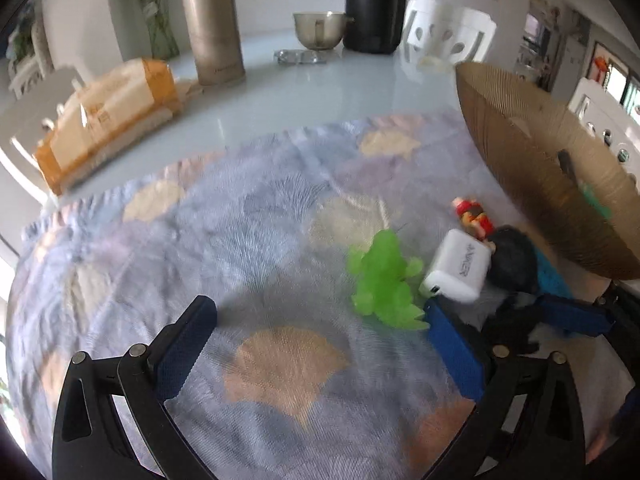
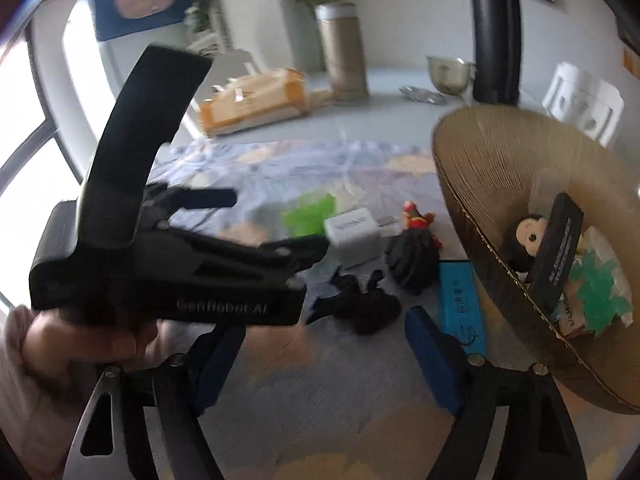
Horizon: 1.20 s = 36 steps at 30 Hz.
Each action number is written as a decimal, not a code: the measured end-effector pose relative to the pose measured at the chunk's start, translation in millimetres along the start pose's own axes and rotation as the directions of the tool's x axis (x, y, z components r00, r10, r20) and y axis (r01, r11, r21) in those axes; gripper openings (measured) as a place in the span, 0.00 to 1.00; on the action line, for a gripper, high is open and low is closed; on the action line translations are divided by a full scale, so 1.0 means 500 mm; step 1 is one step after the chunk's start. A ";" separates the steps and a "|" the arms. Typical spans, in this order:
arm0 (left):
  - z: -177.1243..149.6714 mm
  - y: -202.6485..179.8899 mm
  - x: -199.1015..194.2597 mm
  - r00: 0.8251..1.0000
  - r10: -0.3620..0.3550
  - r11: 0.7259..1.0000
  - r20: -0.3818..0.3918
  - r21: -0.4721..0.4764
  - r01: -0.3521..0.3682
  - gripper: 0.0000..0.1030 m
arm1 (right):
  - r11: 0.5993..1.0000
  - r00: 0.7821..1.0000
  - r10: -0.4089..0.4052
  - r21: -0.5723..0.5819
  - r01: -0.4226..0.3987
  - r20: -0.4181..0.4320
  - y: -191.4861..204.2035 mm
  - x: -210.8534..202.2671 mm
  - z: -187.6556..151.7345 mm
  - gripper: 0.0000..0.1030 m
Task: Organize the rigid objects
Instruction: 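Grasp the lime-green frog toy with the left tool while the right tool grasps the black spiky toy, then lift the frog toy and black spiky toy and carry them toward the amber bowl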
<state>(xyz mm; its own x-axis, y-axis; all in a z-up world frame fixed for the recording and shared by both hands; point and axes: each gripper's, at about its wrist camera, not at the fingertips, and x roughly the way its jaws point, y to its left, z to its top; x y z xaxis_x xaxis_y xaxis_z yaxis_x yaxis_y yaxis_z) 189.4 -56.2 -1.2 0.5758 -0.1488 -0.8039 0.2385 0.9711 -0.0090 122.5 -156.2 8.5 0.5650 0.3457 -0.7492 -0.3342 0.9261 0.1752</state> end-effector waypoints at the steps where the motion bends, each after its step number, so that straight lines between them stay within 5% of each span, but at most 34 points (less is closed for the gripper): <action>1: 0.003 0.004 0.003 1.000 0.010 1.000 -0.004 -0.013 -0.010 1.00 | 1.000 1.000 -0.016 0.021 0.017 -0.017 -0.003 0.010 0.003 0.77; 2: 0.005 0.005 0.006 1.000 0.023 1.000 -0.005 -0.021 -0.023 1.00 | 0.999 0.999 -0.033 0.024 0.033 -0.008 -0.003 0.006 0.006 0.73; 4: 0.008 0.004 0.010 1.000 0.029 0.999 -0.006 -0.026 -0.029 1.00 | 0.998 0.998 -0.057 0.028 0.057 -0.007 -0.002 0.006 0.011 0.47; 13: 0.023 -0.001 0.024 0.999 0.036 0.999 -0.007 -0.033 -0.036 1.00 | 0.998 1.000 0.008 0.063 -0.009 0.007 -0.010 -0.018 -0.006 0.46; 15: 0.023 -0.003 0.018 1.000 0.019 0.999 0.011 -0.028 -0.018 0.85 | 0.997 1.000 0.016 0.071 -0.016 0.007 -0.013 -0.021 -0.007 0.46; 16: 0.022 -0.006 0.011 0.999 0.012 1.000 0.031 -0.017 -0.011 0.59 | 0.997 1.000 0.020 0.076 -0.020 0.009 -0.013 -0.022 -0.010 0.46; 17: 0.021 -0.014 0.007 0.999 -0.008 1.000 0.044 0.003 0.008 0.46 | 0.997 1.000 0.022 0.079 -0.023 0.010 -0.013 -0.020 -0.008 0.46; 19: 0.019 -0.030 0.006 0.999 -0.022 0.999 0.049 0.037 0.020 0.33 | 0.997 1.000 0.022 0.078 -0.023 0.009 -0.012 -0.019 -0.006 0.46; 36: 0.007 -0.021 -0.035 0.988 -0.021 1.000 0.153 0.000 0.021 0.31 | 0.994 0.994 0.089 0.051 -0.092 0.061 -0.003 -0.038 -0.009 0.46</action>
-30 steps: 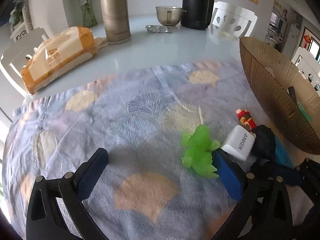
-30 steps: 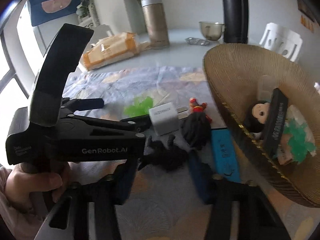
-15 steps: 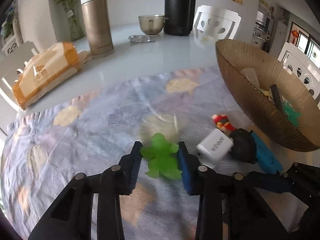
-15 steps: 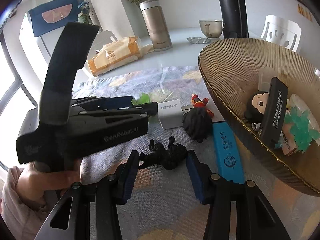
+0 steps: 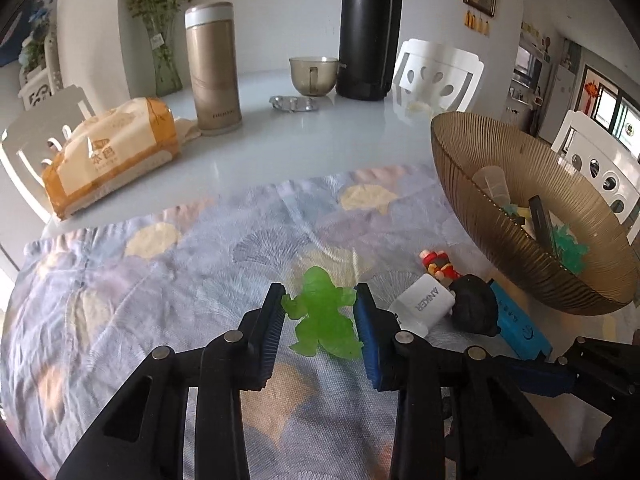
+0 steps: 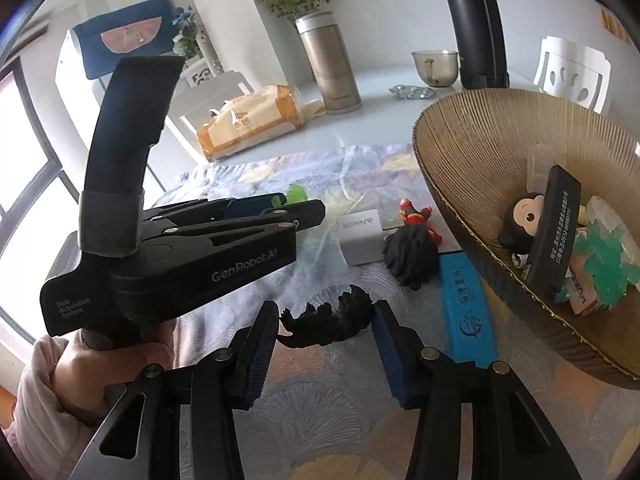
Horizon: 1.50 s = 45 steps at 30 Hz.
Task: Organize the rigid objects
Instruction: 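Lift the frog toy and black spiky toy and carry them toward the amber bowl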
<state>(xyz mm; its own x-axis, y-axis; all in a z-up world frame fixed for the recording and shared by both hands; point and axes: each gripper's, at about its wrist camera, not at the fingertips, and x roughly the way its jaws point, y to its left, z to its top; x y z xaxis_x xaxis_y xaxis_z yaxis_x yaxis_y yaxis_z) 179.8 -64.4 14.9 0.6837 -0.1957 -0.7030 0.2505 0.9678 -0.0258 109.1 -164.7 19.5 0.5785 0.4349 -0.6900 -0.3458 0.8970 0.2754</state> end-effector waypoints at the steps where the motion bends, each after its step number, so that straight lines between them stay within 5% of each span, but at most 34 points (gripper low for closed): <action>1: 0.000 0.000 -0.001 1.000 0.005 1.000 0.003 0.000 -0.005 0.31 | 1.000 1.000 0.001 -0.006 -0.001 0.003 0.003 -0.001 0.000 0.46; 24: -0.010 0.070 -0.027 0.998 -0.029 0.982 0.062 -0.185 0.040 0.31 | 0.996 0.986 0.062 -0.073 -0.051 0.155 0.037 -0.073 -0.004 0.46; 45: 0.006 0.084 -0.075 0.983 -0.099 0.963 0.152 -0.233 0.133 0.31 | 0.997 0.912 0.075 -0.017 -0.074 0.403 -0.028 -0.196 0.032 0.46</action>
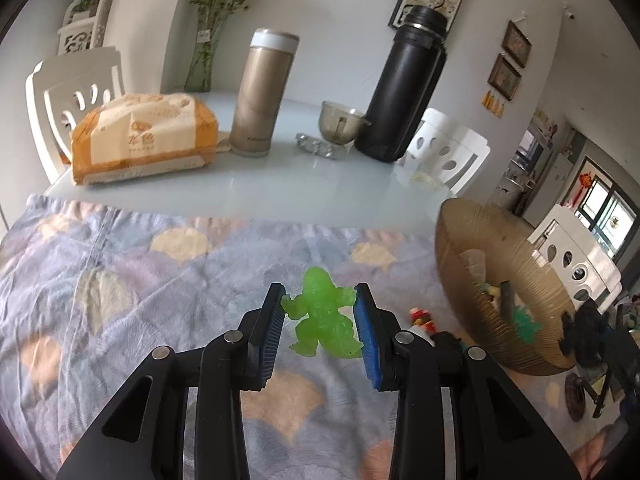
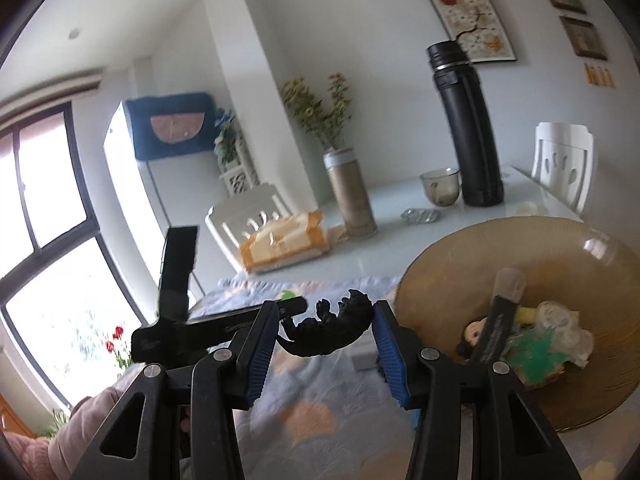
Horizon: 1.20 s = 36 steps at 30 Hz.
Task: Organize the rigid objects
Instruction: 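Lift the frog toy and black spiky toy and carry them toward the amber bowl, then lower both toys into the amber bowl and open both tools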
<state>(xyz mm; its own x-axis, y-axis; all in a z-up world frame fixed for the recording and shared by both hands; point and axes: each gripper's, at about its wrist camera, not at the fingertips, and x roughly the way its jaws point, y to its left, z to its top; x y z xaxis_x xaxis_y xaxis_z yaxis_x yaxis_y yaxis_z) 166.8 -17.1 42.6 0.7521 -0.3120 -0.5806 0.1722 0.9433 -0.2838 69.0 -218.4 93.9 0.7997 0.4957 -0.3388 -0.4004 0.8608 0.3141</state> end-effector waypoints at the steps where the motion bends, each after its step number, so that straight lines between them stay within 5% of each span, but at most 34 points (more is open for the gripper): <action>1: 0.003 -0.006 -0.002 1.000 0.002 1.000 0.006 0.009 -0.002 0.31 | 1.000 1.000 -0.010 0.015 0.010 0.008 -0.010 -0.005 0.004 0.46; 13: 0.036 -0.141 0.007 0.999 -0.039 0.992 0.009 0.122 0.037 0.31 | 0.980 0.987 -0.145 0.149 0.134 0.066 -0.118 -0.058 0.028 0.46; 23: 0.036 -0.269 0.056 0.997 -0.071 0.966 -0.018 0.248 0.073 0.31 | 0.961 0.979 -0.191 0.215 0.173 0.065 -0.174 -0.073 0.033 0.46; 32: 0.032 -0.303 0.086 0.997 -0.070 0.953 -0.036 0.294 0.077 0.33 | 0.948 0.977 -0.206 0.257 0.187 0.048 -0.207 -0.073 0.034 0.46; 33: 0.031 -0.307 0.090 0.996 -0.071 0.951 -0.047 0.300 0.081 0.38 | 0.946 0.978 -0.205 0.266 0.186 0.048 -0.211 -0.073 0.034 0.46; 34: 0.032 -0.311 0.095 0.996 -0.067 0.949 -0.056 0.304 0.081 0.54 | 0.944 0.979 -0.201 0.275 0.182 0.043 -0.216 -0.071 0.034 0.54; 35: 0.032 -0.314 0.097 0.996 -0.061 0.948 -0.061 0.308 0.077 0.81 | 0.941 0.980 -0.196 0.287 0.178 0.037 -0.221 -0.070 0.033 0.66; 36: 0.032 -0.318 0.100 0.996 -0.056 0.947 -0.068 0.314 0.075 0.93 | 0.937 0.980 -0.198 0.301 0.178 0.036 -0.225 -0.069 0.034 0.92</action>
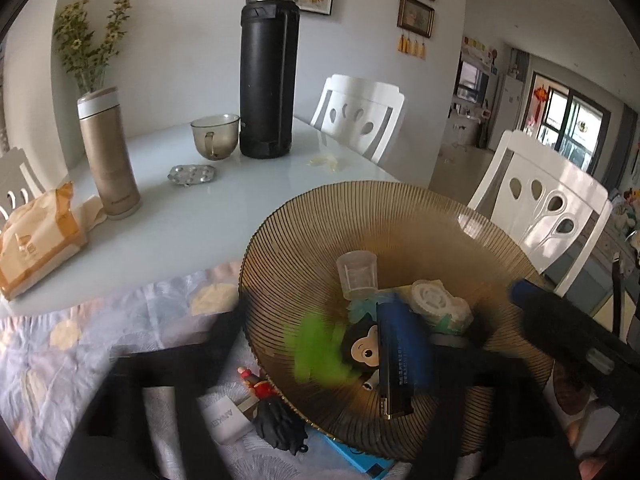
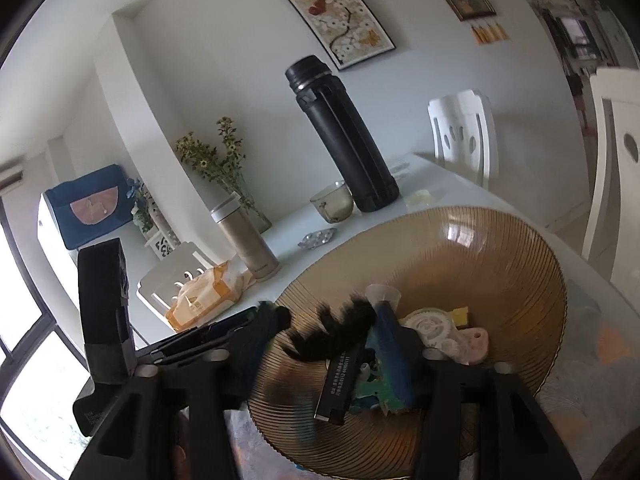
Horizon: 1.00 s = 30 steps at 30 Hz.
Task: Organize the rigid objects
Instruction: 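Lower both toys into the amber bowl and open both tools, then withdraw both tools from the bowl toward the white charger and blue USB stick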
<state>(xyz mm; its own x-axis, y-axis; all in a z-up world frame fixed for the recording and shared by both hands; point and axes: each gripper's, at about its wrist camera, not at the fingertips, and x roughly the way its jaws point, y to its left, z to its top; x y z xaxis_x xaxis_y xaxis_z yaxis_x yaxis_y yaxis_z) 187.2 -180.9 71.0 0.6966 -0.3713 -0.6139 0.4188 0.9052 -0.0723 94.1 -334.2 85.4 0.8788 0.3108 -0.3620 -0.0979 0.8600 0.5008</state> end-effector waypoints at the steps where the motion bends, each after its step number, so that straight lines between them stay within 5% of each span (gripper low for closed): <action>1: 0.000 -0.002 -0.001 1.000 -0.011 1.000 0.001 0.005 0.011 0.99 | 1.000 1.000 0.001 0.013 -0.001 0.012 -0.002 -0.004 0.000 1.00; 4: 0.002 -0.007 -0.001 0.999 -0.038 0.999 -0.022 0.017 0.038 0.99 | 0.999 0.999 0.036 0.012 -0.036 0.022 0.001 -0.013 0.004 1.00; 8: 0.002 0.006 -0.008 0.999 0.028 1.000 -0.025 0.012 -0.028 0.99 | 0.999 0.999 0.043 0.012 -0.043 0.024 0.006 -0.015 0.005 1.00; 20: -0.013 0.128 -0.055 0.997 0.069 0.993 -0.015 -0.090 -0.071 0.99 | 0.996 0.997 0.061 -0.064 -0.058 0.038 0.045 -0.022 -0.003 1.00; 30: -0.088 0.179 -0.038 0.983 0.144 0.985 -0.118 -0.081 -0.154 1.00 | 0.967 0.984 0.178 -0.184 -0.178 -0.013 0.105 -0.038 -0.030 1.00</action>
<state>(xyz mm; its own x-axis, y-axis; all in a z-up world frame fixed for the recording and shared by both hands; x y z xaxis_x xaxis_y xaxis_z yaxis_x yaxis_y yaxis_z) 186.0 -83.8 41.7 0.6761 -0.2103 -0.7061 0.2578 0.9653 -0.0406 65.5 -288.7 106.8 0.8410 0.4646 -0.2772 -0.3369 0.8507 0.4034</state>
